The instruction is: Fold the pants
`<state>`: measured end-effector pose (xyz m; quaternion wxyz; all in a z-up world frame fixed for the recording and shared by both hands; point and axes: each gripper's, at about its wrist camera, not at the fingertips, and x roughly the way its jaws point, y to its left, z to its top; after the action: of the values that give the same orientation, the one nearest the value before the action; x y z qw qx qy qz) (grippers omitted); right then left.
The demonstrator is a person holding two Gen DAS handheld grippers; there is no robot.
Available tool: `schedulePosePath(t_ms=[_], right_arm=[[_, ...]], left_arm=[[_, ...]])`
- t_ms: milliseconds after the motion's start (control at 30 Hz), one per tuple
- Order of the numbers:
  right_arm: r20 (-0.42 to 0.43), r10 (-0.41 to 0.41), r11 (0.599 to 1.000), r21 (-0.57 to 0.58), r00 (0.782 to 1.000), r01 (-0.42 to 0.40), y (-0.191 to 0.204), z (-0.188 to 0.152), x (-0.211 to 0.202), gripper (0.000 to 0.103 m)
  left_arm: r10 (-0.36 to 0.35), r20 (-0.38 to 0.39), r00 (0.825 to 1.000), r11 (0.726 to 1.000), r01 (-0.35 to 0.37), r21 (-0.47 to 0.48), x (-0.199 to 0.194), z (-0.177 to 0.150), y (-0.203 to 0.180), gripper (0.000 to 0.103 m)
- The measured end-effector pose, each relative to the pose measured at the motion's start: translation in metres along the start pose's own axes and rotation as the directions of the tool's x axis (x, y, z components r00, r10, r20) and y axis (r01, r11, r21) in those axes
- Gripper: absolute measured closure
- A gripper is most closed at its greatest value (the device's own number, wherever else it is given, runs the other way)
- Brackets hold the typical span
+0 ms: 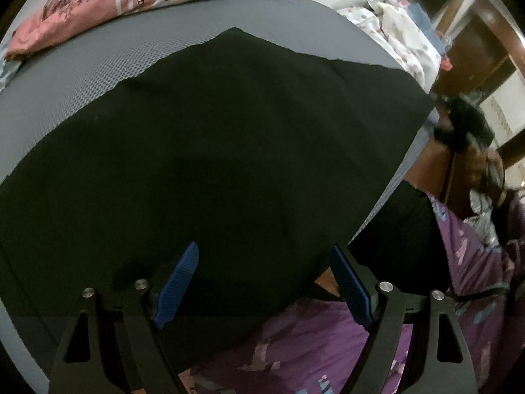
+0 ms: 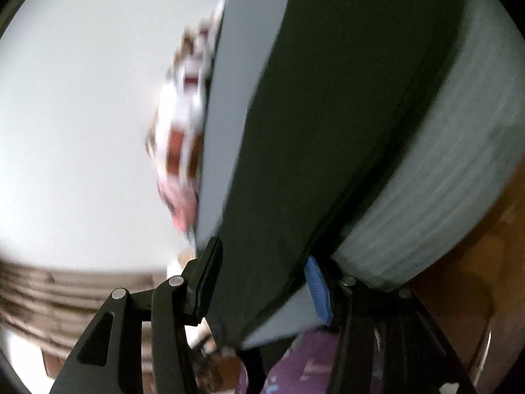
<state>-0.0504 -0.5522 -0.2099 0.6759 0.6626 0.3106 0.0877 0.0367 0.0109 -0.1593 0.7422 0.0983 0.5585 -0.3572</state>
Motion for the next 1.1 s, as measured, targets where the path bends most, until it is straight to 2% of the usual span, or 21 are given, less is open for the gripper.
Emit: schedulePosePath(t_ms=[33,100,167,200,233,433,500,700,800,933,1000,1067,1100], right_arm=[[0.046,0.005,1.000,0.013,0.999,-0.006,-0.005,0.011,-0.016,0.063],[0.143,-0.045,0.999,0.012,0.989,0.044,-0.013,0.031,-0.047,0.061],[0.187,-0.046,0.998,0.038,0.981,0.040,-0.025,0.048,-0.068,0.073],[0.194,-0.067,0.997,0.043,0.979,0.060,-0.031,0.054,-0.073,0.089],[0.208,-0.101,0.995,0.042,0.973,0.095,-0.034,0.058,-0.078,0.095],[0.245,-0.109,0.994,0.006,0.963,0.111,-0.036,0.066,-0.087,0.095],[0.243,-0.093,0.996,0.011,0.966,0.093,-0.038,0.074,-0.085,0.095],[0.291,-0.075,0.997,0.019,0.954,0.072,-0.032,0.084,-0.091,0.093],[0.294,-0.137,0.990,0.027,0.946,0.135,-0.034,0.088,-0.092,0.092],[0.282,-0.118,0.993,0.031,0.952,0.114,-0.034,0.094,-0.089,0.092],[0.285,-0.086,0.995,-0.019,0.955,0.096,-0.020,0.094,-0.090,0.092],[0.286,-0.022,0.998,-0.051,0.958,0.039,-0.012,0.095,-0.091,0.093],[0.285,-0.020,0.998,-0.059,0.958,0.038,-0.013,0.096,-0.091,0.093]], left_arm=[[0.012,-0.004,1.000,1.000,-0.012,0.015,0.001,0.001,-0.003,0.021],[0.027,-0.009,1.000,0.999,-0.027,0.034,0.002,0.001,-0.006,0.021],[0.029,-0.009,1.000,0.999,-0.029,0.036,0.002,0.001,-0.006,0.020],[0.026,-0.008,1.000,0.999,-0.026,0.031,0.002,0.000,-0.005,0.020],[0.022,-0.007,1.000,0.999,-0.022,0.024,0.001,0.000,-0.004,0.020],[0.024,-0.004,1.000,1.000,-0.023,0.010,0.001,0.000,-0.002,0.020],[0.028,-0.002,1.000,1.000,-0.028,0.011,0.001,0.000,-0.002,0.020],[0.026,0.007,1.000,1.000,-0.026,-0.007,0.000,0.000,-0.002,0.019],[0.023,0.012,1.000,1.000,-0.023,-0.018,0.000,0.000,-0.001,0.018],[0.024,0.011,1.000,1.000,-0.024,-0.013,0.000,0.000,-0.001,0.017],[0.022,0.011,1.000,1.000,-0.022,-0.016,0.000,0.001,-0.001,0.017],[0.023,0.010,1.000,1.000,-0.022,-0.016,0.001,0.001,-0.001,0.016],[0.023,0.010,1.000,1.000,-0.023,-0.015,0.001,0.001,-0.001,0.015]])
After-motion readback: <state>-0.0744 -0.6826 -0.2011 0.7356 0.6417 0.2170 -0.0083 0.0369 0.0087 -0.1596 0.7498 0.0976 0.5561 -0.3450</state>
